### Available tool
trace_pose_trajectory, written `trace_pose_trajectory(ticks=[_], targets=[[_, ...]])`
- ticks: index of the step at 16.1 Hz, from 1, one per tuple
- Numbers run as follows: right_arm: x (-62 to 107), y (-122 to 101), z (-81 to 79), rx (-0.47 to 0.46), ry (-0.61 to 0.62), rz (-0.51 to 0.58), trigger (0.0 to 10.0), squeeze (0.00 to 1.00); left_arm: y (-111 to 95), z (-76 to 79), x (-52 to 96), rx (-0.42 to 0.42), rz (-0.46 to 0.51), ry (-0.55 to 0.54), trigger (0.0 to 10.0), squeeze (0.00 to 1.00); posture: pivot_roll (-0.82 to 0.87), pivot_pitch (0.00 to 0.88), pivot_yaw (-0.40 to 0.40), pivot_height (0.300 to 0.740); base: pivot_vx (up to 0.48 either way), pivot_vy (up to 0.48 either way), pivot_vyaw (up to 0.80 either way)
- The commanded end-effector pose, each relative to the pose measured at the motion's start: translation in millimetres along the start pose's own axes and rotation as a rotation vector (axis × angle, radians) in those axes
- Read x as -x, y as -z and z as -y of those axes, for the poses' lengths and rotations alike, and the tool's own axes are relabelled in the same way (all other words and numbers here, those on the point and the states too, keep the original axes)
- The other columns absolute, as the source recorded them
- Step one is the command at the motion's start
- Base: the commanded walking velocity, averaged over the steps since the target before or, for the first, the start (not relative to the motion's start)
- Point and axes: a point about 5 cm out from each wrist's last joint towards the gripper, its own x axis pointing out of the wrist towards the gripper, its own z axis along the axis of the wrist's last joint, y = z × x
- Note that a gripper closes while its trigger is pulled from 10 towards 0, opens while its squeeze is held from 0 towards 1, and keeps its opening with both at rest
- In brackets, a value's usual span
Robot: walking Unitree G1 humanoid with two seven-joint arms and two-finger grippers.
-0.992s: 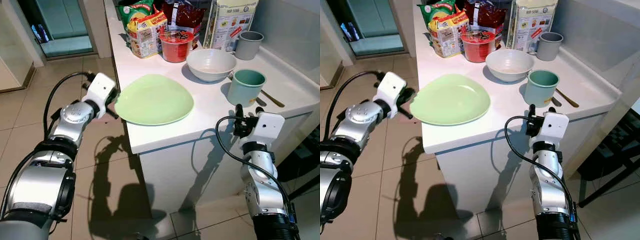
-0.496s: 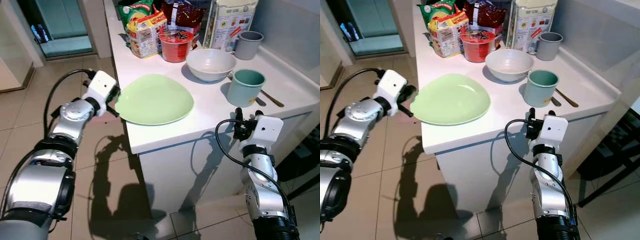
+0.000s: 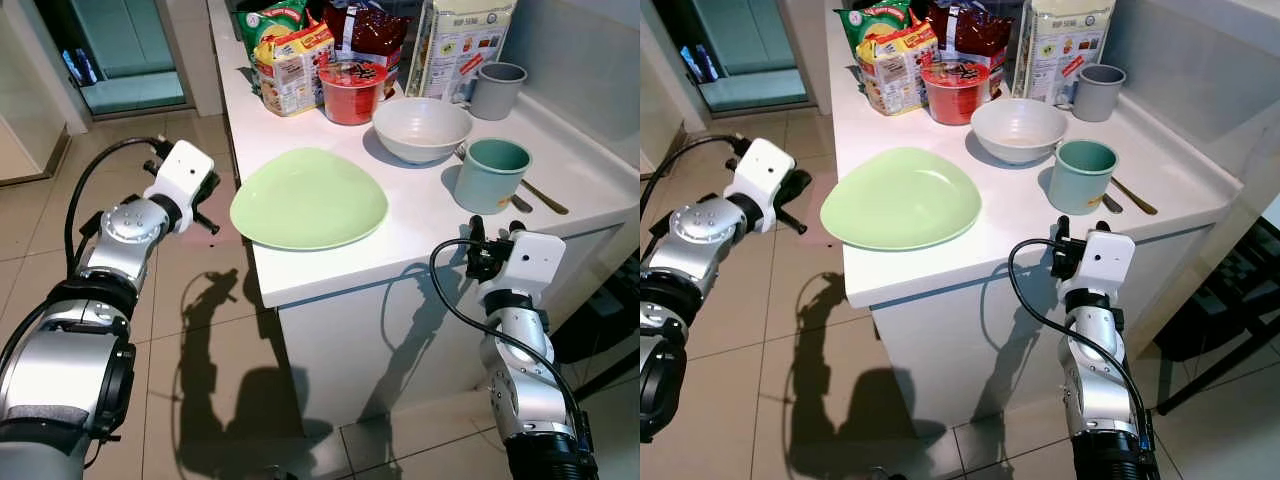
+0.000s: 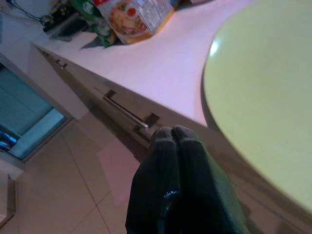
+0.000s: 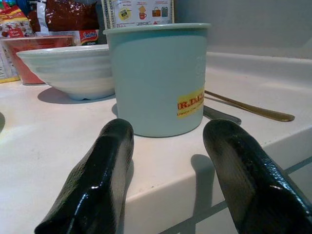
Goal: Setting the table
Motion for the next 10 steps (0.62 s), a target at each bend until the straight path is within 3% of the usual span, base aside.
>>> trace_pose_trajectory(ticks=[1,10], targets=[[-0.8,1,-1.0,-0.001,-0.002,-0.008,10.0,0.0,7,0.7,2.3,-0.014,-0.039,0.013,10.0,0.0,0.02,0.0,0.062,0.74,0.0,0.0,0.0],[0.9,1,2.0,0.003,0.005,-0.008,10.0,0.0,5,24.2,-5.9,-0.008,-0.019,0.099,10.0,0.0,0.01,0.0,0.066,0.74,0.0,0.0,0.0]])
